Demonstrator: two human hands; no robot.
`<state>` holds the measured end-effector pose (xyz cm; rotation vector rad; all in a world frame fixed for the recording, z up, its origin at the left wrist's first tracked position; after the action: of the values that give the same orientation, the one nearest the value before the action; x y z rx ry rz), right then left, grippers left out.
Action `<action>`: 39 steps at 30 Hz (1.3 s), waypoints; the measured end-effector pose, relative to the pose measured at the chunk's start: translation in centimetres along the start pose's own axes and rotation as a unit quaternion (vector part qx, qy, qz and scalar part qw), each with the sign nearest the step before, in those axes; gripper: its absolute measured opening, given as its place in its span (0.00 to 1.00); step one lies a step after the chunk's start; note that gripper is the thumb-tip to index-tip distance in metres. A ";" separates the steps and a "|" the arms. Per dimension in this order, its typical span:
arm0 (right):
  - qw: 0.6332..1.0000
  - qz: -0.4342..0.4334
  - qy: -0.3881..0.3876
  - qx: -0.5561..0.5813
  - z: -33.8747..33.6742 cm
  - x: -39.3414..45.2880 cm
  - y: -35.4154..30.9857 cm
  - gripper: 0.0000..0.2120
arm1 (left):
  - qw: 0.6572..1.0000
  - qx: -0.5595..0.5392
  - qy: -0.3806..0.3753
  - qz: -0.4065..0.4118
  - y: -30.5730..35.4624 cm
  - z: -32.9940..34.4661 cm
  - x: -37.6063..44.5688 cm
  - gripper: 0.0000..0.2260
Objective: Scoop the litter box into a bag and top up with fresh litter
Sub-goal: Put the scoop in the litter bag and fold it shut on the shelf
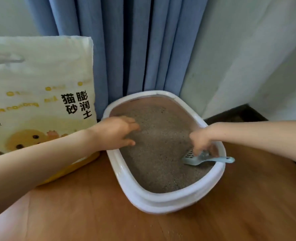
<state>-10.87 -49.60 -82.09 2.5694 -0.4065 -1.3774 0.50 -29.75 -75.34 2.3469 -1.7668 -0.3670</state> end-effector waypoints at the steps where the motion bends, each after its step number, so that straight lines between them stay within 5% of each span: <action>1: 0.999 0.005 -0.016 -0.029 1.2 0.3 0.2 0.10 | 1.000 0.003 -0.018 0.000 -0.1 1.1 0.3 0.21; 5: 0.989 0.017 -0.032 -0.142 2.9 1.2 0.2 0.25 | 0.999 -0.005 -0.044 0.000 -0.6 3.6 1.4 0.20; 11: 0.990 0.039 -0.059 -0.124 -1.4 1.5 0.6 0.31 | 0.998 -0.016 -0.060 0.006 -1.6 5.7 1.9 0.17; 15: 0.993 0.028 -0.037 -0.113 -7.5 1.5 1.3 0.25 | 0.999 -0.002 -0.048 0.025 -2.4 6.2 1.1 0.15; 19: 0.997 -0.005 0.073 0.009 -12.8 1.3 -0.4 0.22 | 0.999 -0.012 -0.005 0.050 -3.1 5.6 -0.2 0.24; 25: 0.951 -0.085 0.276 0.109 -12.6 3.9 -6.4 0.19 | 0.999 -0.026 0.005 0.046 -4.3 5.9 -2.3 0.36; 35: 0.966 -0.080 0.234 0.081 -7.6 4.1 -6.8 0.15 | 0.996 -0.014 0.050 0.079 -4.3 5.7 -2.6 0.35; 39: 0.990 -0.093 0.108 0.012 -5.4 2.1 -6.2 0.12 | 0.996 -0.010 0.043 0.081 -4.4 5.8 -2.3 0.38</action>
<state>-4.36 -44.20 -82.67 2.7984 -0.1500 -1.1343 2.13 -26.34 -81.98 2.1526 -1.8876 -0.2548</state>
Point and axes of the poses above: each hand's wrist, its own x-axis towards the middle knuckle, its own z-axis out of the palm, y = z × x, the point moved 9 cm from there along x, towards the middle knuckle, and after that the axes turned 14 degrees about -x, right-handed, at the moved point
